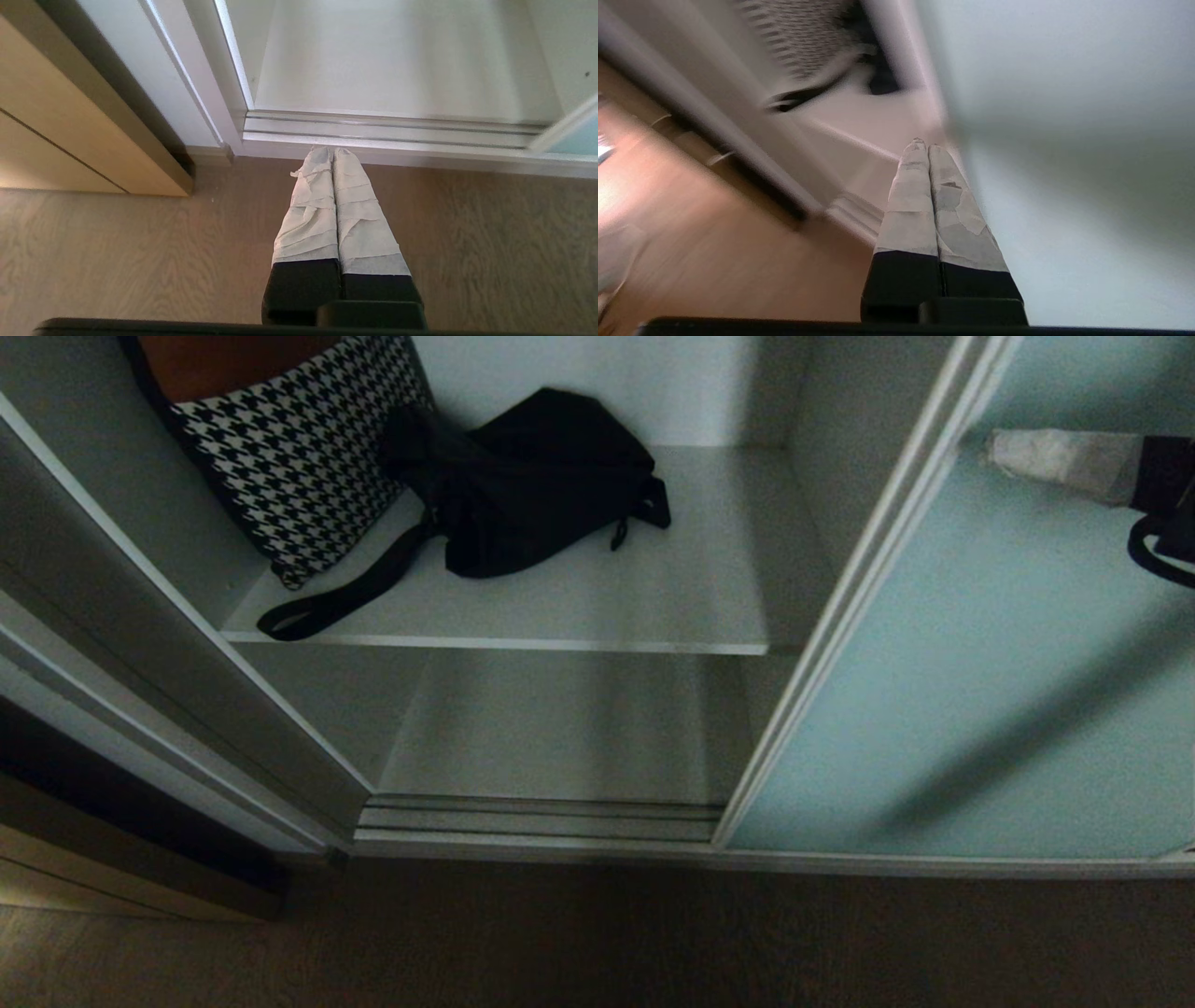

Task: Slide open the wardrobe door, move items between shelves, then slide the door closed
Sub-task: Close the door

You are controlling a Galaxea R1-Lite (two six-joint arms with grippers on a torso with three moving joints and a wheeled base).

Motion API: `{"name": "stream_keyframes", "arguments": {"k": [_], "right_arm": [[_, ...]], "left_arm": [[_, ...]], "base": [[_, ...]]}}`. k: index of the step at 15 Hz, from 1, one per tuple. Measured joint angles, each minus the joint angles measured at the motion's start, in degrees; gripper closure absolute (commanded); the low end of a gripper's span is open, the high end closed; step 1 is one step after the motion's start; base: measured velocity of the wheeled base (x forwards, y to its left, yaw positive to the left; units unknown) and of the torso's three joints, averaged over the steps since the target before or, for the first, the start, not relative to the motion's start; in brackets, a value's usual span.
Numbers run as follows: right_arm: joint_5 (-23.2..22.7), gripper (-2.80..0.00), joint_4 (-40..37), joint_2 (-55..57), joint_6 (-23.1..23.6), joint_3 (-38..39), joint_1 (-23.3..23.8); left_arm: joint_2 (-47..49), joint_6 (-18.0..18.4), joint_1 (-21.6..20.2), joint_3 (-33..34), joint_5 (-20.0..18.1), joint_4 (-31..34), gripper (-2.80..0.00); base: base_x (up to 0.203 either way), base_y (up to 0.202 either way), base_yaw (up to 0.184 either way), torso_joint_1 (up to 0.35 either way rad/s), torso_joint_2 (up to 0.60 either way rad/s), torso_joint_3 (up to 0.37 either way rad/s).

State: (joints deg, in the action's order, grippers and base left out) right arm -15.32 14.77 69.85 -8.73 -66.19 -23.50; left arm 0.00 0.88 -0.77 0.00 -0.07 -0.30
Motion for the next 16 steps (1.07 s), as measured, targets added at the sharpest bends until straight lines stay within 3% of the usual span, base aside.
{"name": "stream_keyframes", "arguments": {"k": [3,6,11,16], "right_arm": [[0.00,0.00,-0.49,-6.78,0.07,2.69,-2.04],[0.33,0.00,-3.35,-15.44,1.04,6.69,-0.92],[1.38,0.00,-13.49,-27.83,4.37,20.81,11.91],[1.66,0.00,-14.20,-41.22,8.67,37.45,17.02]], "left_arm": [[0.00,0.00,0.00,0.00,-0.02,-0.01,0.00],[0.00,0.02,0.02,0.00,-0.02,-0.02,0.00],[0.00,0.01,-0.02,0.00,-0.02,-0.02,0.00],[0.00,0.02,0.00,0.00,-0.02,-0.02,0.00]], "base": [[0.000,0.000,0.000,0.000,0.00,0.000],[0.000,0.000,0.000,0.000,0.00,0.000],[0.000,0.000,0.000,0.000,0.00,0.000],[0.000,0.000,0.000,0.000,0.00,0.000]]}}
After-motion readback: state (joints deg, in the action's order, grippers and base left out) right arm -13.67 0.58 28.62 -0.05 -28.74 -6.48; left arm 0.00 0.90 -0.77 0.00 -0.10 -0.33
